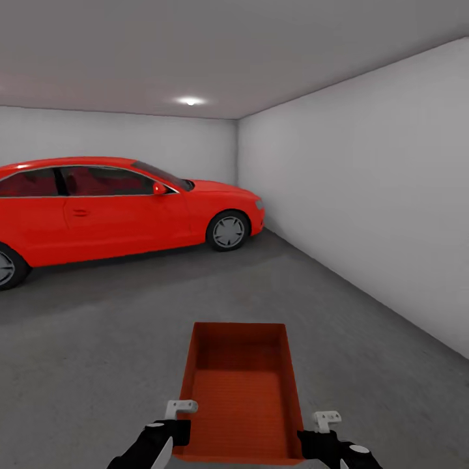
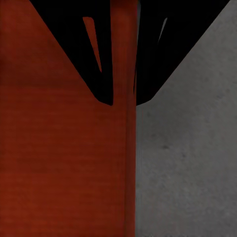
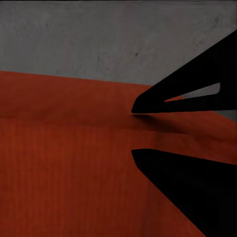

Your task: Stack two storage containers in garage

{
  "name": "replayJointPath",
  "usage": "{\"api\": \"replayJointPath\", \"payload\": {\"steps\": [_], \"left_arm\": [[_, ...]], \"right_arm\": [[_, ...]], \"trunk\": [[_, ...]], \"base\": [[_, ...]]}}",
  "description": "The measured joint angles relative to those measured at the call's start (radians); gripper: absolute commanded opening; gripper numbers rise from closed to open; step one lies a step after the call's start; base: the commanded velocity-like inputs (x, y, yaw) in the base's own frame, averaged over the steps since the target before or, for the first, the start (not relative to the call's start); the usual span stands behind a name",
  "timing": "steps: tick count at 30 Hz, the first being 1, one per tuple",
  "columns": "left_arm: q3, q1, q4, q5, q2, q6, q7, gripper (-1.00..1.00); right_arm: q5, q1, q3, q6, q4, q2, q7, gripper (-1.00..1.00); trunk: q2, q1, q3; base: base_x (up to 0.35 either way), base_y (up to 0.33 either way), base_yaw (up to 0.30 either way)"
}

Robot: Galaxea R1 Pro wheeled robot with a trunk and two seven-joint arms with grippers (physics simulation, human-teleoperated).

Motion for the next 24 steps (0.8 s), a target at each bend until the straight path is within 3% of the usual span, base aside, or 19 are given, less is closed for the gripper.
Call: {"api": "replayJointPath", "payload": {"steps": [24], "left_arm": [[0.004,0.000,0.004,-0.004,-0.003,-0.004,0.000,-1.00]], "right_arm": [[0.003,0.000,-0.004,-0.001,0.002,-0.002,0.004,-1.00]], "trunk": [[0.000,0.000,0.010]], "base": [[0.000,0.000,-0.284]]}}
